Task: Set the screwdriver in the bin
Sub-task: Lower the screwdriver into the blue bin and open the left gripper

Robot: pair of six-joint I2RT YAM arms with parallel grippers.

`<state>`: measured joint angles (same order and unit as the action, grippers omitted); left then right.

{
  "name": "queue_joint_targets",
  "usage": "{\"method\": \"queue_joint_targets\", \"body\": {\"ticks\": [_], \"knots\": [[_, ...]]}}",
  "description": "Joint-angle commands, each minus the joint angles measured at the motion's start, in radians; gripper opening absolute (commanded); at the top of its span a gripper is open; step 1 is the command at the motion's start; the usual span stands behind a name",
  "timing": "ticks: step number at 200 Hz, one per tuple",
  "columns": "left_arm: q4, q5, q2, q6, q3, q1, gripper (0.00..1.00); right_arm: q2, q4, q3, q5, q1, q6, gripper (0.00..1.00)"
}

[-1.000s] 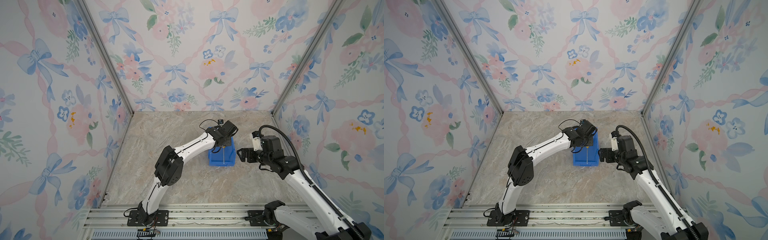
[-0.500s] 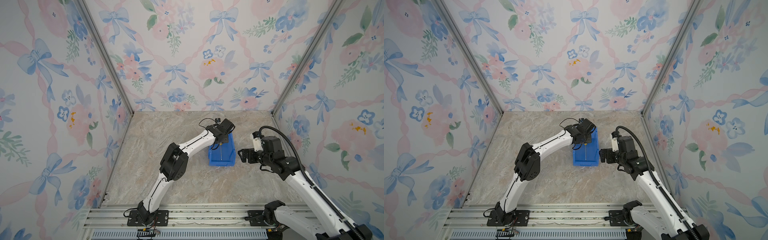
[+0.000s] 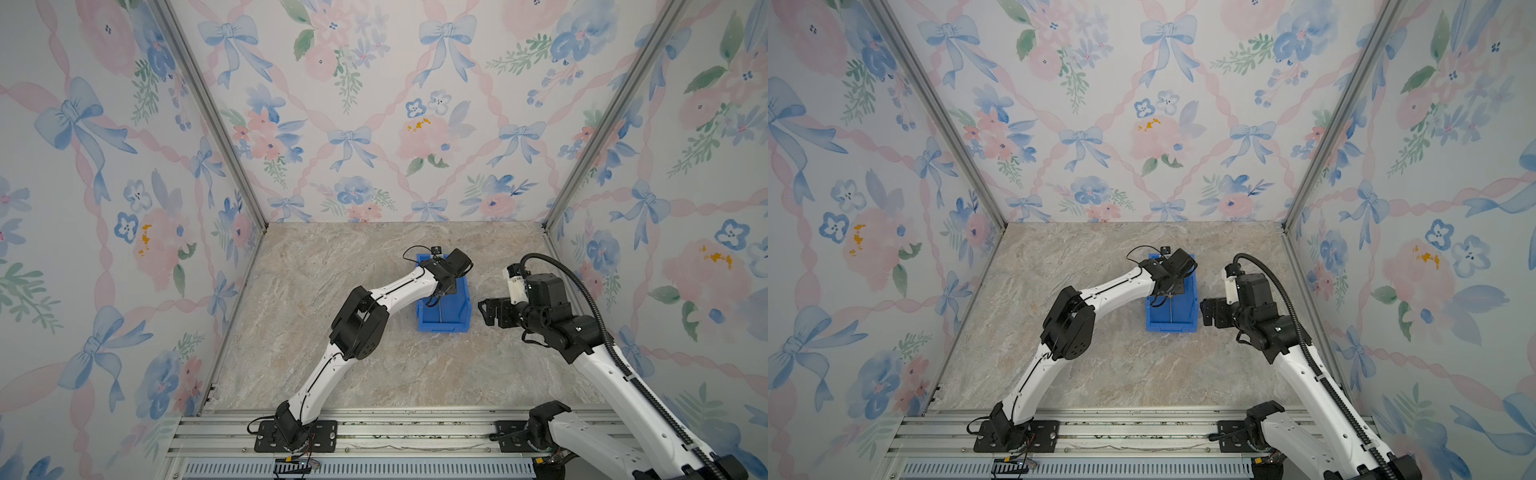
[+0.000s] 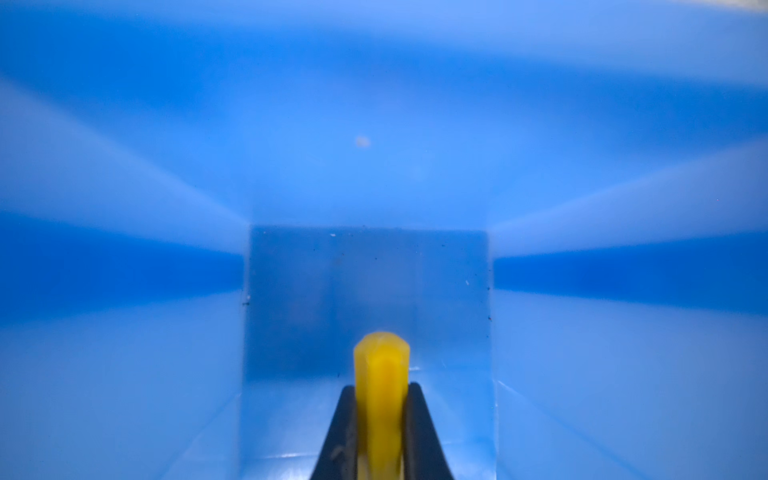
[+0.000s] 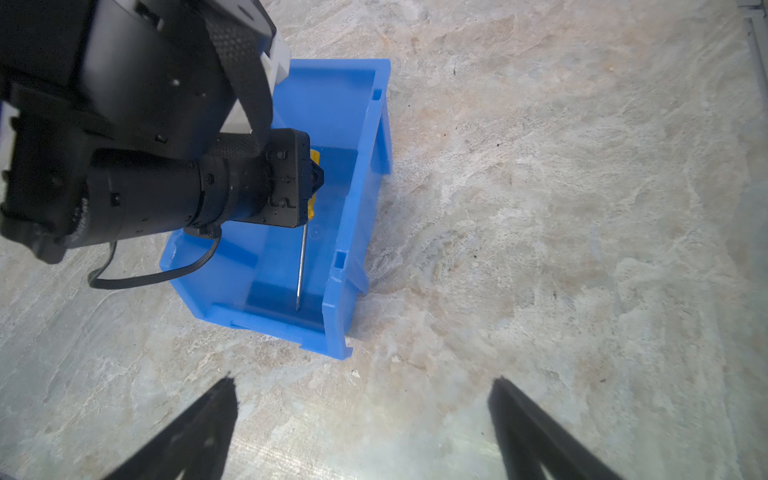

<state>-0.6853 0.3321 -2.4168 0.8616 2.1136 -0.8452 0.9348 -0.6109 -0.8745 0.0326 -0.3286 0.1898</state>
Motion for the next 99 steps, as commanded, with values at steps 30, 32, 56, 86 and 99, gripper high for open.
{"method": "queue_joint_targets", "body": {"ticks": [30,32,56,86,99], "knots": [[-0.012,0.021,-0.048,0.042,0.017,-0.013,0.14,-0.001,-0.011,-0.042,-0.038,-0.029,-0.033,0.97],[-0.013,0.021,-0.047,0.043,0.017,-0.013,0.14,-0.001,-0.010,-0.042,-0.039,-0.030,-0.033,0.97],[-0.011,0.018,-0.050,0.050,0.019,-0.018,0.20,0.000,-0.009,-0.055,-0.045,-0.035,-0.037,0.97],[-0.013,0.021,-0.035,0.043,0.015,-0.018,0.33,-0.009,-0.020,-0.060,-0.054,-0.036,-0.041,0.97],[-0.011,0.029,-0.015,0.046,0.001,-0.017,0.40,-0.014,-0.032,-0.069,-0.061,-0.034,-0.048,0.97]]}}
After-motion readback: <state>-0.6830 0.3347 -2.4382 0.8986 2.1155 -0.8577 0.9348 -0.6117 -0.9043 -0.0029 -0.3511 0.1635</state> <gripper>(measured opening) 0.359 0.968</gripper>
